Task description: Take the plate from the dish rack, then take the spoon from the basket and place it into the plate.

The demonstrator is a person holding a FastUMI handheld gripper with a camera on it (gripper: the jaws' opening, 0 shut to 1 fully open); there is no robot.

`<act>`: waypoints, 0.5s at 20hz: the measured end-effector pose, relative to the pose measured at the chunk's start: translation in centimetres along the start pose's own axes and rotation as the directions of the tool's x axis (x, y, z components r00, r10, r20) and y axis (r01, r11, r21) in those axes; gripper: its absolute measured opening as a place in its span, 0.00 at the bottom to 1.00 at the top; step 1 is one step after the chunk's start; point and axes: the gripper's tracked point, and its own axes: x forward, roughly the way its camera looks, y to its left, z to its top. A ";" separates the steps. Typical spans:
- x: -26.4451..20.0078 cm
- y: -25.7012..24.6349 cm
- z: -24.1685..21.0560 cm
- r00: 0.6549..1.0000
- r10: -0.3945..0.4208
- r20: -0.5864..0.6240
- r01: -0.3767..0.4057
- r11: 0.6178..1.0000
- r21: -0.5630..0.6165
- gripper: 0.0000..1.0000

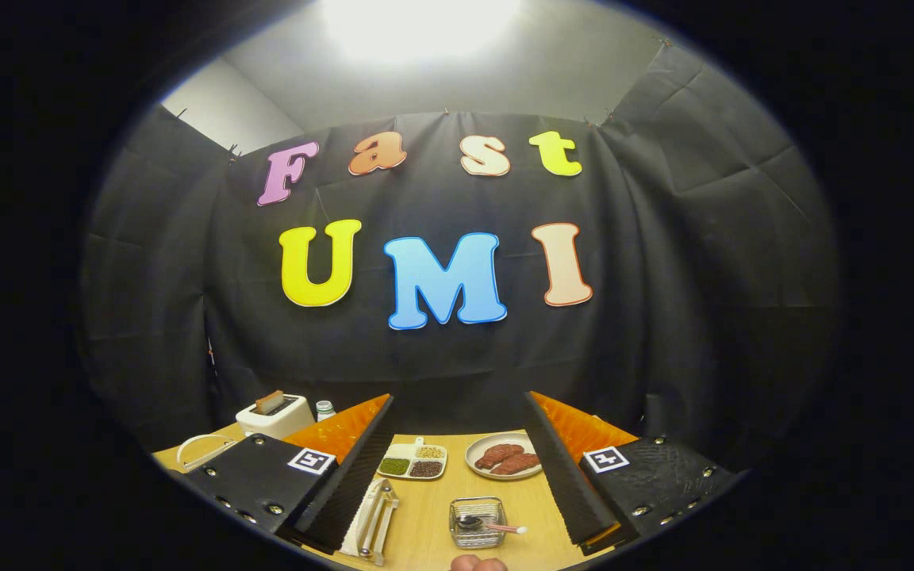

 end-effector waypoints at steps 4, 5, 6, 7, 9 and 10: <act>0.9 3.1 0.3 0.999 0.041 -0.021 -0.041 0.999 -0.014 0.98; 1.1 3.7 0.1 0.998 0.043 -0.038 -0.044 0.999 -0.014 0.98; 1.4 4.2 -0.9 0.996 0.040 -0.082 -0.041 0.999 -0.014 0.98; 1.5 4.8 -1.5 0.992 0.047 -0.119 -0.048 0.999 -0.007 0.98; 1.8 6.2 -3.1 0.975 0.058 -0.216 -0.054 0.998 0.024 0.98; 2.1 6.7 -4.0 0.963 0.064 -0.262 -0.054 0.998 0.043 0.98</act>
